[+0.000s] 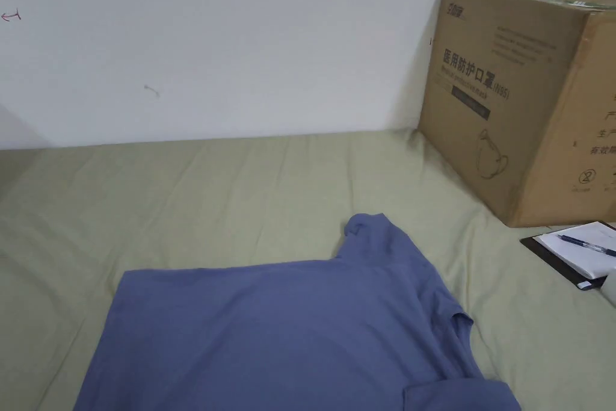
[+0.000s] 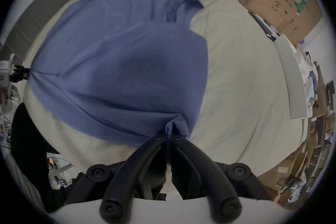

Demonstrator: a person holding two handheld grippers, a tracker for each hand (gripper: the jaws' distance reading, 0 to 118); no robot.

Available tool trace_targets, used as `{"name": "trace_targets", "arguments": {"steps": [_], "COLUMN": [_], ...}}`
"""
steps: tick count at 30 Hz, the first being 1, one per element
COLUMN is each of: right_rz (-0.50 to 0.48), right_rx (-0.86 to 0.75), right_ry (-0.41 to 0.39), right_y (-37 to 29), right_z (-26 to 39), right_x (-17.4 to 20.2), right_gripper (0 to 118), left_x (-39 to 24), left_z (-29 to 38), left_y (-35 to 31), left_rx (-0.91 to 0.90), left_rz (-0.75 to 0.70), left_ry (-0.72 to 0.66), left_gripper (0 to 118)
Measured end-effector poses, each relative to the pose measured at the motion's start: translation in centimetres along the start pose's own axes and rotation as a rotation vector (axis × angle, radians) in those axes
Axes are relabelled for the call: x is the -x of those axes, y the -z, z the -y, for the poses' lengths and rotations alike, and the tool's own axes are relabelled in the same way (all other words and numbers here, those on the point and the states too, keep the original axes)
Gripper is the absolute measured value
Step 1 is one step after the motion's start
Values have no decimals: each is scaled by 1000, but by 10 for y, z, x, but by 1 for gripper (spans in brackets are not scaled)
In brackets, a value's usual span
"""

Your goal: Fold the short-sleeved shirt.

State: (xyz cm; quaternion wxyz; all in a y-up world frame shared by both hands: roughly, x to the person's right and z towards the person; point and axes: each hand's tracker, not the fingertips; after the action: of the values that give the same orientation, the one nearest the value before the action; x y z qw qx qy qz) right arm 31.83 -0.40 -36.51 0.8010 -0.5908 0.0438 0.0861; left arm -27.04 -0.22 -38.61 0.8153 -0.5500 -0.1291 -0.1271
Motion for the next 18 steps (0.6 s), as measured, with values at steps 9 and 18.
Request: {"name": "trace_targets", "arguments": {"steps": [9,18], "right_rz": [101,-171], "right_rx": [-237,-957], "right_ry": [146,292], "right_y": [-58,-174], "right_z": [17,50], "right_x": [-12,35], "right_gripper": [112,101], "left_x": [7,-2], "left_z": [12,52], "left_y": [-70,-162], "left_rx": [-182,-799], "left_rz": [-108,214], "left_ry": [-111,-624], "left_gripper": [117,99]}}
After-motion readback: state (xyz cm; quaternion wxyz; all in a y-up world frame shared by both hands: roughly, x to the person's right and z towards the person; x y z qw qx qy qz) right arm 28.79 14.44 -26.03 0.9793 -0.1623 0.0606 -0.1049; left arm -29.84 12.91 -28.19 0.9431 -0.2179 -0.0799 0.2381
